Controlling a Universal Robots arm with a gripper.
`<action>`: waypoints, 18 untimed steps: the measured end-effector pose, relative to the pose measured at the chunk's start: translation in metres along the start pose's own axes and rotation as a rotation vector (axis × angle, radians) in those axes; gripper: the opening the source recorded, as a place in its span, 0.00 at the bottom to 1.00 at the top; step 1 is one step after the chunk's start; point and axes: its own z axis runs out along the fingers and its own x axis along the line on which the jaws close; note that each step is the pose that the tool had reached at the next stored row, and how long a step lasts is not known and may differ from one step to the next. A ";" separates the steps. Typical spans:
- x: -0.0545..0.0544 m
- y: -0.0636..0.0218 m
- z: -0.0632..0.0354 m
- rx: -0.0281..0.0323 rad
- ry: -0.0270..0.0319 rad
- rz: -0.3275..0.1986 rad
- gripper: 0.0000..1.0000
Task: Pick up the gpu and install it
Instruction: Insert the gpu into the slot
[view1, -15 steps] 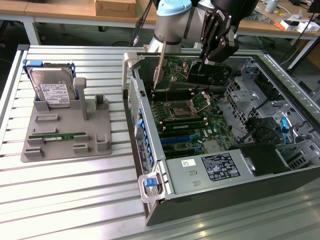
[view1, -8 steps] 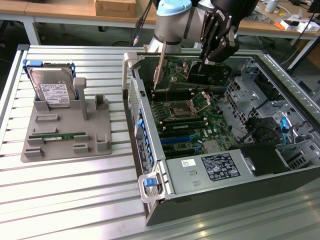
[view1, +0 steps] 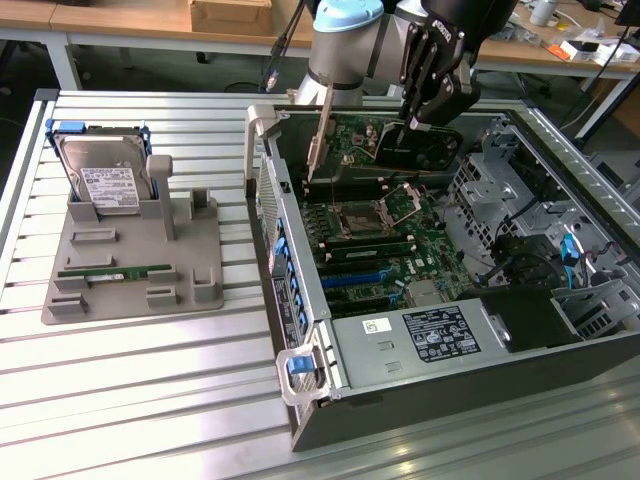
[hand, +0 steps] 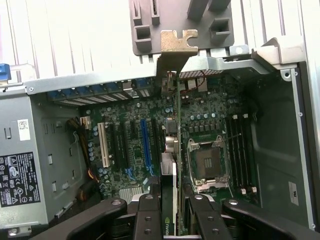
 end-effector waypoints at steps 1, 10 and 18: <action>0.000 0.0000 0.0000 0.0001 0.0002 -0.002 0.26; 0.000 0.0000 0.0003 0.0005 0.0013 -0.022 0.26; 0.000 -0.0001 0.0006 0.0008 0.0021 -0.036 0.26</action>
